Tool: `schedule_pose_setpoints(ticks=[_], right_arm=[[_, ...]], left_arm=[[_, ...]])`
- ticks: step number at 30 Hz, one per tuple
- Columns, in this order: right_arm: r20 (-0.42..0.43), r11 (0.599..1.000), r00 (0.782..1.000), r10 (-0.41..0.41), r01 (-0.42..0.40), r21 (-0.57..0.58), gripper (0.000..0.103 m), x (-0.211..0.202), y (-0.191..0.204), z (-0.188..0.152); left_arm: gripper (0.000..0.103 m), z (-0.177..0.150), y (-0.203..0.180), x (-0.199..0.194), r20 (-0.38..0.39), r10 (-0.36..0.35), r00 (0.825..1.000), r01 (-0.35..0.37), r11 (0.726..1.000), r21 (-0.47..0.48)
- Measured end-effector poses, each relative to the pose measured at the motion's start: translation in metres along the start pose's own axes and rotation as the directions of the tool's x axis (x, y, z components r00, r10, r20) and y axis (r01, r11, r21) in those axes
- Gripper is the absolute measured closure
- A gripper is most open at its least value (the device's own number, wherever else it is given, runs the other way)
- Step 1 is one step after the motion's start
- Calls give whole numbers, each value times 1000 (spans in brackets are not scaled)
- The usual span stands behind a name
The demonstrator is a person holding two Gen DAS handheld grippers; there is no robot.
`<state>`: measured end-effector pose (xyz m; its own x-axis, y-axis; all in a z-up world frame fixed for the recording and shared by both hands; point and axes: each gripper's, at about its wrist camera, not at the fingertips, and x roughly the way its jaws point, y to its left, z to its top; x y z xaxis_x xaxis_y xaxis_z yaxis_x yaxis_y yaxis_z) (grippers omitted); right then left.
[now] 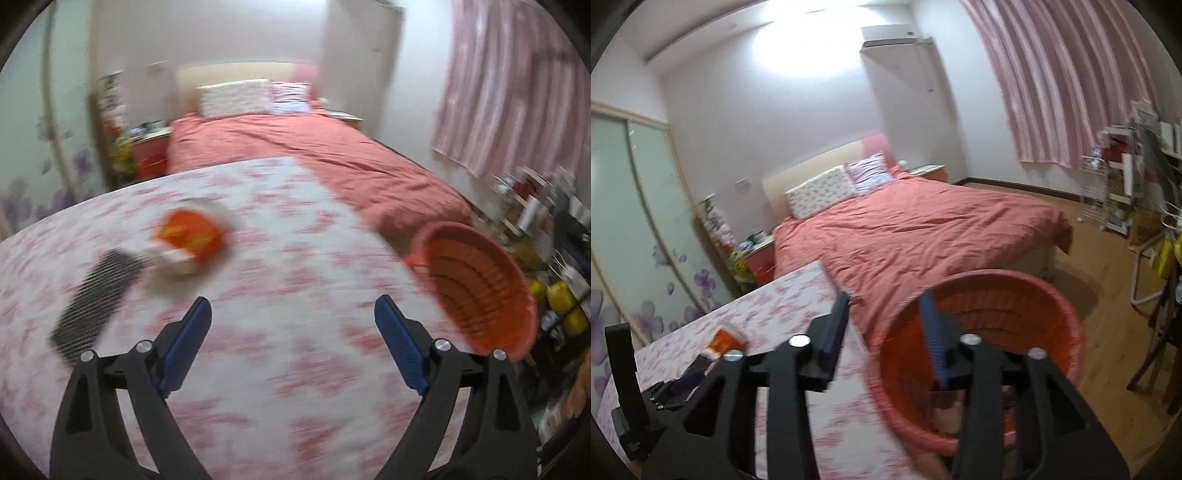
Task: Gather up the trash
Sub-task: 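Open both grippers over the orange basket to drop the tray and tissues, then move both open grippers back over the items on the bed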
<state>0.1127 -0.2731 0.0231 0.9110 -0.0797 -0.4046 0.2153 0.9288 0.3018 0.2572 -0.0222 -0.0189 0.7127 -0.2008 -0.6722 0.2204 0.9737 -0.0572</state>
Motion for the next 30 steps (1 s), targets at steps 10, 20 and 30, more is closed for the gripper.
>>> schedule_pose_setpoints(ticks=[10, 20, 30], right_arm=[[-123, 986, 987, 106, -120, -118, 27, 36, 103, -27], [-296, 968, 949, 107, -168, -187, 26, 98, 198, -64], [-367, 998, 930, 22, -43, -49, 19, 168, 233, -80]], left_arm=[[11, -20, 143, -41, -4, 179, 984, -177, 965, -193], [11, -36, 213, -57, -3, 239, 971, -231, 936, -266], [11, -37, 241, -53, -6, 209, 978, -200, 928, -314]])
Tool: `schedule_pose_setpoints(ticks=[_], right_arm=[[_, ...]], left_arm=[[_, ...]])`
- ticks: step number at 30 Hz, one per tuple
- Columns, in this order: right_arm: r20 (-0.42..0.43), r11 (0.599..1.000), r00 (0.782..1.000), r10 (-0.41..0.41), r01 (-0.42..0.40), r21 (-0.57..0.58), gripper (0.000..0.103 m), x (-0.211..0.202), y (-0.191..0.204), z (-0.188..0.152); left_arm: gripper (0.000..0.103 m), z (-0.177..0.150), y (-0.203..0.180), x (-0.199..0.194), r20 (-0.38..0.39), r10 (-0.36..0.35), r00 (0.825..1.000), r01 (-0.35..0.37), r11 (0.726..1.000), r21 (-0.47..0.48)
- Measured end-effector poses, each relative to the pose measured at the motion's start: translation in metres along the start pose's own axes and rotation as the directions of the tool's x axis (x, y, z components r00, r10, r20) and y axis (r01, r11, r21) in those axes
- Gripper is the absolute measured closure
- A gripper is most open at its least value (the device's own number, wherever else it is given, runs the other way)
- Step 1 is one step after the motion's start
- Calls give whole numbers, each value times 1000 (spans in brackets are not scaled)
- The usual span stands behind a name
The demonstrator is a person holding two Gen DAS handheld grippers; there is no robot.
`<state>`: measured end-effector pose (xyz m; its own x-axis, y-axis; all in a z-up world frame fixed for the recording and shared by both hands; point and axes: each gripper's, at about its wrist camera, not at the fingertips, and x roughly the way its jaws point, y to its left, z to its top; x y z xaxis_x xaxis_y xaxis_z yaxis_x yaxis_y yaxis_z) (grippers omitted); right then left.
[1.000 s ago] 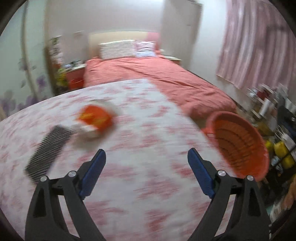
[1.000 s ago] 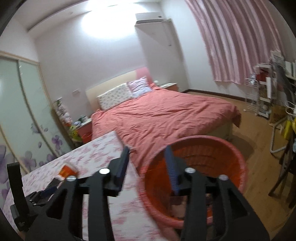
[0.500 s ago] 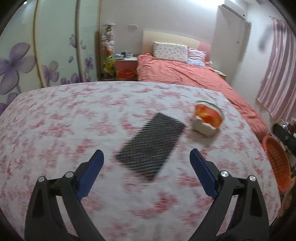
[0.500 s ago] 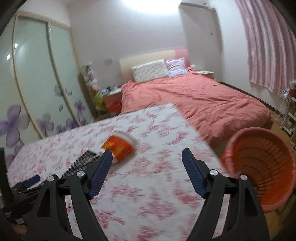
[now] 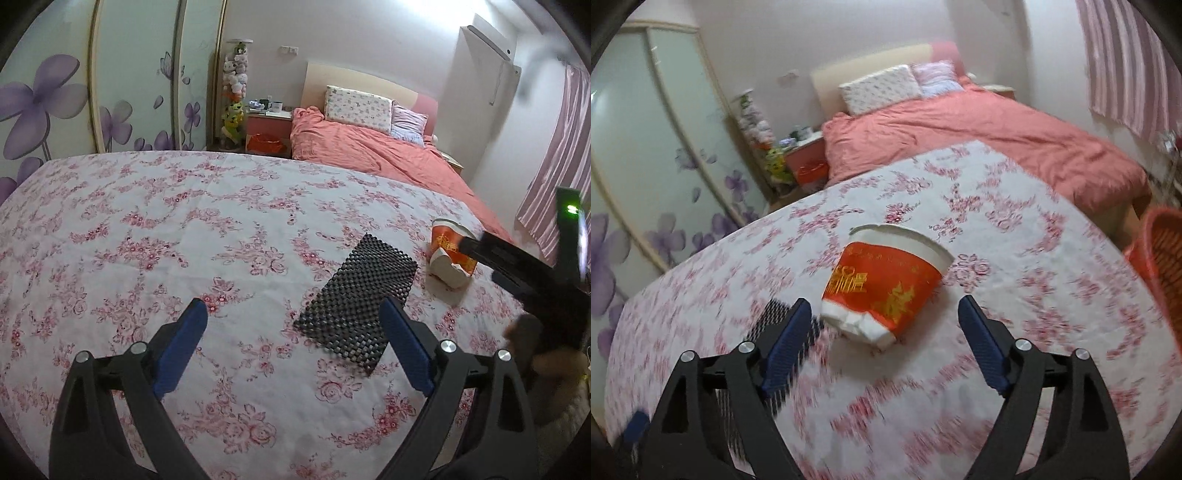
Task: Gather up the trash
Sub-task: 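Move both open grippers back over the items on the bed, then grasp the red-and-white paper cup with the right gripper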
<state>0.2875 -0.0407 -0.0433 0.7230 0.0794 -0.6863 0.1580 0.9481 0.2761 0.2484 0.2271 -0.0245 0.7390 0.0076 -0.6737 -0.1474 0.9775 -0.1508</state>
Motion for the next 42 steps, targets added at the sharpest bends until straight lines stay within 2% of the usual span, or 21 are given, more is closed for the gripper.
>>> schedule_pose_setpoints(ticks=[7, 8, 10, 19, 25, 32, 39, 42], right_arm=[[-39, 998, 997, -67, 68, 12, 14, 32, 16, 4], [-44, 998, 997, -69, 70, 8, 15, 34, 15, 4], [-62, 998, 996, -60, 61, 5, 25, 36, 11, 1], [-66, 997, 997, -51, 48, -53, 28, 22, -3, -3], [-39, 998, 998, -42, 40, -45, 28, 2, -26, -6], [2, 999, 1000, -7, 7, -51, 28, -22, -43, -4], [-3, 999, 999, 36, -36, -28, 28, -31, -61, -6], [-8, 998, 998, 56, -56, -16, 28, -31, -67, -5]], left_arm=[[11, 2, 1, 9, -9, -11, 1000, 11, 1000, 3], [11, 2, 1, 10, -11, -11, 1000, 11, 1000, 4], [11, 2, 0, 12, -16, -15, 1000, 15, 1000, 6], [11, 0, -11, 19, -33, -26, 999, 27, 999, 26], [18, 5, -41, 36, -60, -37, 998, 41, 997, 72], [19, 7, -79, 68, -97, 7, 995, 7, 990, 142], [21, 6, -86, 95, -160, 51, 986, -29, 990, 140], [22, 6, -93, 96, -158, 48, 986, -22, 987, 161]])
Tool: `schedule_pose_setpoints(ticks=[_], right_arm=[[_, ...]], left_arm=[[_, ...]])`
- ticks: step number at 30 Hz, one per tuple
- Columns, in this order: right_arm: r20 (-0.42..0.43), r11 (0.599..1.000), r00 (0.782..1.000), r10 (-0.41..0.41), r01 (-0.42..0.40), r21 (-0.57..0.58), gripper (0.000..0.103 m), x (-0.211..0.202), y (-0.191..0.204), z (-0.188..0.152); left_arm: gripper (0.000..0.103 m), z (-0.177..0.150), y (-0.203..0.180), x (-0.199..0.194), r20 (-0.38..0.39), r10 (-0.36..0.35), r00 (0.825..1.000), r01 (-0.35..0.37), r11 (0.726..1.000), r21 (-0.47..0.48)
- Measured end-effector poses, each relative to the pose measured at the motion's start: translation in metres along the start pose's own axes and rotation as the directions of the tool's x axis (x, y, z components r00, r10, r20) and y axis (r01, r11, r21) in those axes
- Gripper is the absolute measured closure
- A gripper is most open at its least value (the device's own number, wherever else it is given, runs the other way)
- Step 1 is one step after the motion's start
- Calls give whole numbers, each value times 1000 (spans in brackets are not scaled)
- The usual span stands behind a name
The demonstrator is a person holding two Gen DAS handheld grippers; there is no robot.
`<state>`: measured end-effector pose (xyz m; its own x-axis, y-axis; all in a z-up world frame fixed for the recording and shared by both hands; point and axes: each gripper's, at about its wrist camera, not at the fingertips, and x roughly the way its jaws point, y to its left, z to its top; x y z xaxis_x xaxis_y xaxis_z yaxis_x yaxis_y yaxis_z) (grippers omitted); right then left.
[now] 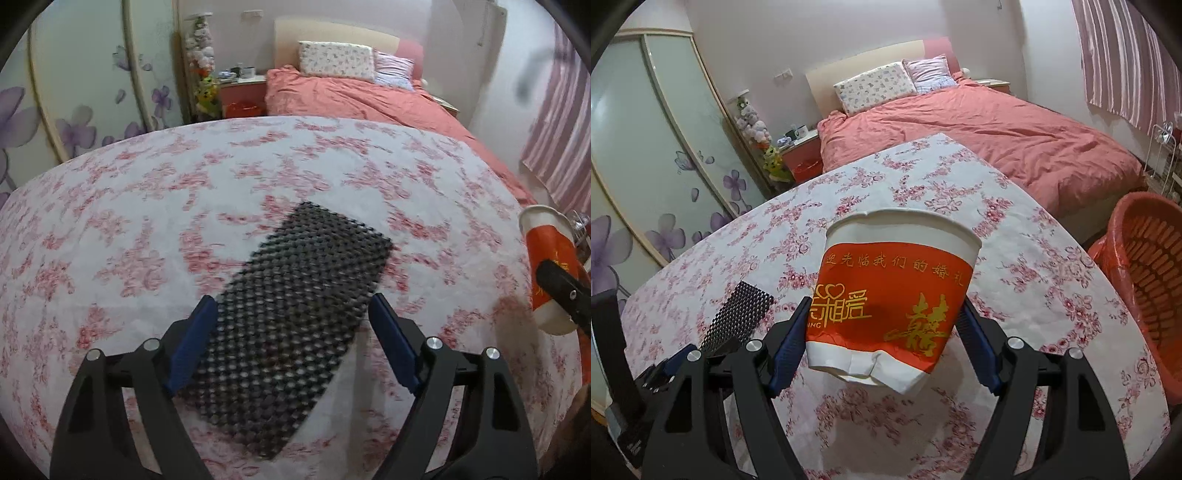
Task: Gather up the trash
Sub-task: 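Grasp the red-and-white paper cup with the right gripper, then grasp the black mesh mat with the left gripper while the right gripper holds the cup, then carry the black mat and paper cup over the orange basket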
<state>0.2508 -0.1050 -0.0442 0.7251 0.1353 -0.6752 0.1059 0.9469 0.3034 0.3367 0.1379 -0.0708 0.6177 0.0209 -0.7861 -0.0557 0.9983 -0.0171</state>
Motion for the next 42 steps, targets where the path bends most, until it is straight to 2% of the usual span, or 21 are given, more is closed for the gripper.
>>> schedule_pose_setpoints(ticks=[4, 7, 12, 17, 21, 28, 36, 42], right_arm=[[1, 1000, 1000, 24, -24, 17, 28, -3, -9, -1], [1, 999, 999, 34, -34, 28, 28, -3, -15, -2], [-4, 998, 999, 46, -46, 50, 28, -2, -25, -4], [9, 997, 999, 47, -48, 54, 28, -6, -34, -3], [19, 997, 998, 53, -54, 54, 28, -10, -38, -5], [63, 998, 996, 58, -60, 32, 28, -28, -42, -6], [174, 999, 984, 45, -46, 1, 28, -72, -51, -5], [263, 1000, 965, 11, -8, -11, 28, -110, -64, -6]], left_arm=[[30, 0, -8, 2, -7, 34, 999, -34, 999, 34], [43, 0, -10, 0, 3, 37, 999, -38, 998, 41], [70, 0, -22, -3, 14, 35, 999, -36, 996, 79], [90, 1, -20, -7, 16, -11, 1000, 10, 998, 61], [94, 1, -16, -14, 35, -64, 997, 63, 997, 43], [94, 2, -19, -38, 96, -128, 987, 126, 992, 32], [94, -1, -40, -80, 148, -197, 969, 189, 980, 69], [94, -4, -62, -113, 185, -252, 950, 236, 966, 103]])
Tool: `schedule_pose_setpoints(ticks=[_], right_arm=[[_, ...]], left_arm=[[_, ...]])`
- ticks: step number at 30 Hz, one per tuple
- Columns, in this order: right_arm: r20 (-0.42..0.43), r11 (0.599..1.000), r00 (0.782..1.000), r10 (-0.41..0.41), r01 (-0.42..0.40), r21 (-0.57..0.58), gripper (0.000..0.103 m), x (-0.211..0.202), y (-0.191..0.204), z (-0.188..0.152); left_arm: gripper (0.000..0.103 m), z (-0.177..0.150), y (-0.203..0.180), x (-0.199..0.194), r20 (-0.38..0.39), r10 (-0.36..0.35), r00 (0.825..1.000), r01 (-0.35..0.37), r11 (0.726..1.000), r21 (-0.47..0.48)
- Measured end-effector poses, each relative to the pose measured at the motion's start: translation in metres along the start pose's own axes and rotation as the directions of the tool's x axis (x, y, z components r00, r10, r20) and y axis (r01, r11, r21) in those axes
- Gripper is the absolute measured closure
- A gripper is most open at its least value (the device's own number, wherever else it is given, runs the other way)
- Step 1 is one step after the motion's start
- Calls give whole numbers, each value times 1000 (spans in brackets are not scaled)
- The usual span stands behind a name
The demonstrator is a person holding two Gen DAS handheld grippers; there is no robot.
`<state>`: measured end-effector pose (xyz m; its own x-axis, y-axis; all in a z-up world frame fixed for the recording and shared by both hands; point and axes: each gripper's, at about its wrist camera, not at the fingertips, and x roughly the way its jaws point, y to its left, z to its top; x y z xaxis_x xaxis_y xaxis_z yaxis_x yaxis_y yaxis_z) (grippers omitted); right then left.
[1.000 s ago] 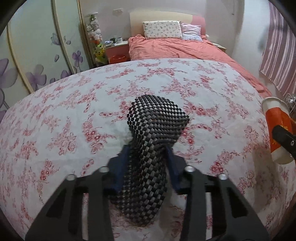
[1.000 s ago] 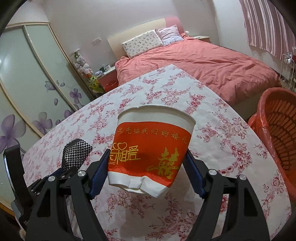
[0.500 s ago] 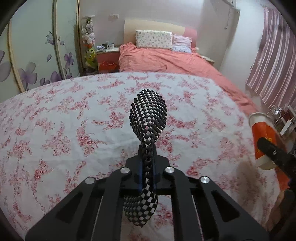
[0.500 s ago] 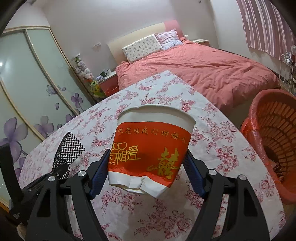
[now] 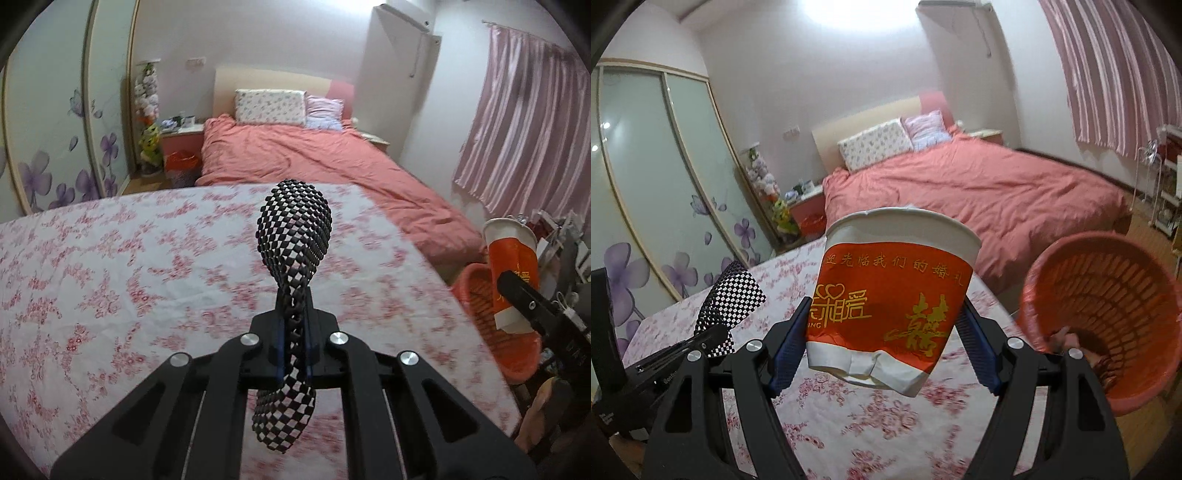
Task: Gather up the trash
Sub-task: 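Carry the black mat and paper cup over the orange basket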
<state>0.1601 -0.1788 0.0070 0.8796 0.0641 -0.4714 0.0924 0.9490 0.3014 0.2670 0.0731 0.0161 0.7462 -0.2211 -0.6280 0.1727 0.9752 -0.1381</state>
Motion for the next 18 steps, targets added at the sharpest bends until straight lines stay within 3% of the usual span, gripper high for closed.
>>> schedule_pose_setpoints(ticks=[9, 18], right_arm=[[97, 997, 992, -76, 75, 9, 28, -38, -28, 7], [135, 986, 978, -162, 157, 50, 28, -53, -62, 8]], left_arm=[[94, 3, -57, -30, 36, -95, 995, 92, 994, 62], [94, 0, -118, -36, 34, -196, 980, 191, 975, 116]])
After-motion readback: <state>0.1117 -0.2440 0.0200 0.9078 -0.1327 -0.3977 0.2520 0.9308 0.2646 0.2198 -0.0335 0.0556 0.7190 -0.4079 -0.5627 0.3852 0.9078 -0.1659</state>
